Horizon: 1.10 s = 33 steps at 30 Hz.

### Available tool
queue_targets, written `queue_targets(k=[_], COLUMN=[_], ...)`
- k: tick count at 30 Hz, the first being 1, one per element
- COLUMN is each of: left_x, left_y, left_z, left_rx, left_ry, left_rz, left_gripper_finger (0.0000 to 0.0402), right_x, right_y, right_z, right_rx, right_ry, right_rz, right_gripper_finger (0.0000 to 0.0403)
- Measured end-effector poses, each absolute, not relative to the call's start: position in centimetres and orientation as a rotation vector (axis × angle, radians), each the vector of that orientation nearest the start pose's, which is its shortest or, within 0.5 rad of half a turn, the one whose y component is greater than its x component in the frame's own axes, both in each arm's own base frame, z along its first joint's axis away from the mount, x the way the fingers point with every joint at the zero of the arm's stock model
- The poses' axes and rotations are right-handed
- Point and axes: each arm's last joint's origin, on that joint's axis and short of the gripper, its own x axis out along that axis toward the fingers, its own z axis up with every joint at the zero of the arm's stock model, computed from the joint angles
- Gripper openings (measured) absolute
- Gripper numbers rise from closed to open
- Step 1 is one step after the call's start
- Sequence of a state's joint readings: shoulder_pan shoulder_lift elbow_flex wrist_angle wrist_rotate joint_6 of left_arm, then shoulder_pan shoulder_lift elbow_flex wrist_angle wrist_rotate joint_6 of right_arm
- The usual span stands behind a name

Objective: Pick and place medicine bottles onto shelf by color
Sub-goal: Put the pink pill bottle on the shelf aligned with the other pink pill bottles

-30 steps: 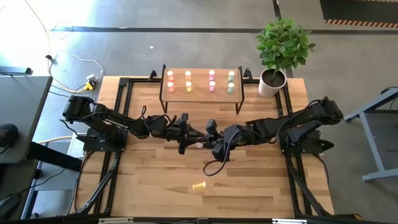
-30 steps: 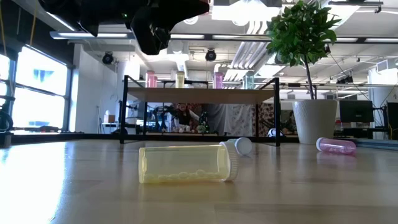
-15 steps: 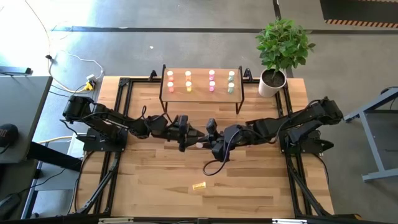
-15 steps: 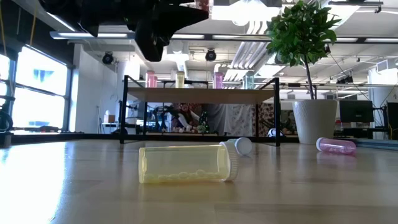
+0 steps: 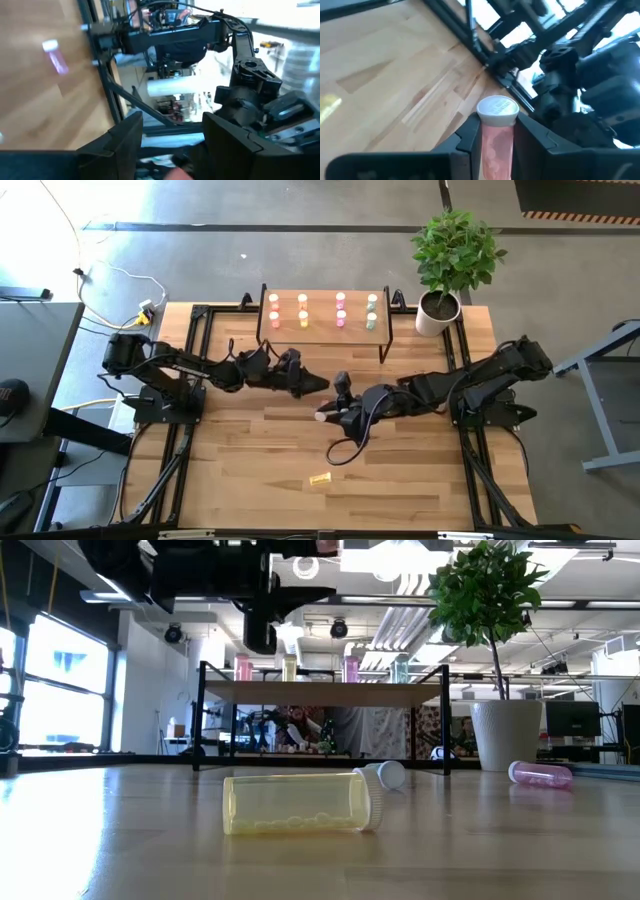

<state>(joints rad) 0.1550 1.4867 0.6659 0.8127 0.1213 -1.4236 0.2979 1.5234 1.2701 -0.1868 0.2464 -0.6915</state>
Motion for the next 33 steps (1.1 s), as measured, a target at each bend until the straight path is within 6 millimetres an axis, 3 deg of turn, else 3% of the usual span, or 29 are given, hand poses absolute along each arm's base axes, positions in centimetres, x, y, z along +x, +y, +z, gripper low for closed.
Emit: queue_targets(k=[8, 20, 27, 33], left_x=[29.8, 28.9, 27.1, 24.5], left_y=[6.3, 9.1, 10.0, 9.8], left_z=[22.7, 22.8, 25.1, 27.0], left_rx=[-1.164, -0.939, -0.737, -0.55], left_ry=[-0.032, 0.011, -0.037, -0.002], left_rz=[0.065, -0.008, 0.001, 0.142], left_gripper_finger=[0.0195, 0.0195, 0.0195, 0.0195], right_x=[33.6, 33.9, 34.0, 34.1], right_y=[9.5, 9.0, 8.6, 7.3], right_z=[33.2, 34.6, 36.4, 37.8], right_rx=[-0.657, -0.423, -0.312, -0.233], right_ry=[0.329, 0.22, 0.06, -0.068], right_rz=[0.045, -0.206, -0.366, -0.461], right_gripper_finger=[0.0084, 0.0084, 0.0084, 0.0084])
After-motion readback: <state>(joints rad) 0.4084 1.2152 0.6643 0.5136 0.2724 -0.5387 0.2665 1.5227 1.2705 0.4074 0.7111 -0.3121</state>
